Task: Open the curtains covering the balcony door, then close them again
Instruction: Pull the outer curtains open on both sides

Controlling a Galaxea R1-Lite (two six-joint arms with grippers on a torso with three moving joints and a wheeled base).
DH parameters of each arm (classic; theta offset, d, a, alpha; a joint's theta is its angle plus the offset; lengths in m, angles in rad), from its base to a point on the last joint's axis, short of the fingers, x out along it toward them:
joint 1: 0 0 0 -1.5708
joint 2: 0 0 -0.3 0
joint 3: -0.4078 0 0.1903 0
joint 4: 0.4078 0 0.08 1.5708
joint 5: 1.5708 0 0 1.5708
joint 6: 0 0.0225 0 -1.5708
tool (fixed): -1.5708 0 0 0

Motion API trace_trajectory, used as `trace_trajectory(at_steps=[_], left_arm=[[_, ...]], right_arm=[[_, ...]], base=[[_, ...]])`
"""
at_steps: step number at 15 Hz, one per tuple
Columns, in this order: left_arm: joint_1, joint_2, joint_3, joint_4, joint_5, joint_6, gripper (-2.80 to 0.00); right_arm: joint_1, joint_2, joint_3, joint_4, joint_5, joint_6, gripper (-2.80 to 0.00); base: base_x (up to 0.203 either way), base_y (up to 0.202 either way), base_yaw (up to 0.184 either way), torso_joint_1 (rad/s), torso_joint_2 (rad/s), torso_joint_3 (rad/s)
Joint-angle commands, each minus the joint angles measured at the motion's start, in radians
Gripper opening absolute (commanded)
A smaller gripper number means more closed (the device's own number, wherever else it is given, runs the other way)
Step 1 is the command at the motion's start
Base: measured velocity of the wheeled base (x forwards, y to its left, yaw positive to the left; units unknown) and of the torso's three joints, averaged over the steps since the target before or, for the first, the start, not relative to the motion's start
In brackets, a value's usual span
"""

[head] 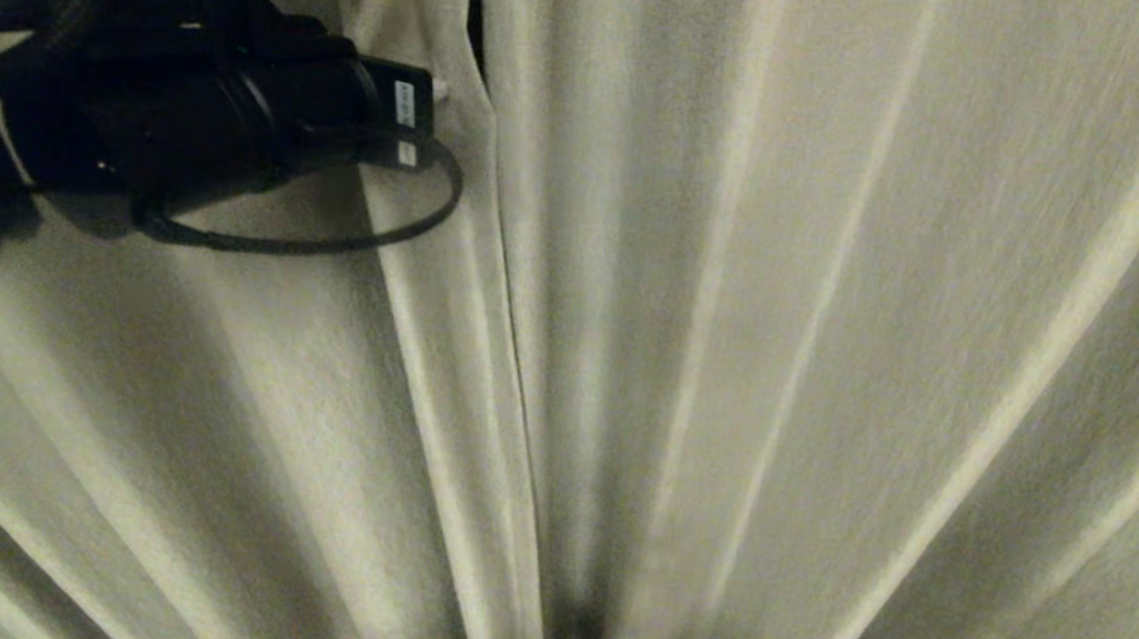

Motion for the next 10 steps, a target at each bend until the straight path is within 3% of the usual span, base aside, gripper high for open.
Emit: trace_trajectory(at_steps=[1, 3, 7, 10], left_arm=[[0.033, -0.051, 0.003, -0.006, 0.000, 0.001, -2.80], [0.075, -0.053, 0.003, -0.011, -0.041, 0.001, -2.80], [0.191, -0.051, -0.016, -0.006, -0.211, -0.004, -2.80], [0.294, -0.054, -0.039, -0.002, -0.278, -0.008, -2.80]], right_arm=[[0.000, 0.002, 0.000, 0.000, 0.000, 0.000, -2.80], [0.000, 0.002, 0.000, 0.000, 0.000, 0.000, -2.80], [0.000, 0.002, 0.000, 0.000, 0.000, 0.000, -2.80], [0.000, 0.002, 0.000, 0.000, 0.000, 0.000, -2.80]], base=[[0.000, 0.000, 0.000, 0.000, 0.00, 0.000], [0.000, 0.000, 0.000, 0.000, 0.00, 0.000], [0.000, 0.000, 0.000, 0.000, 0.00, 0.000], [0.000, 0.000, 0.000, 0.000, 0.00, 0.000]])
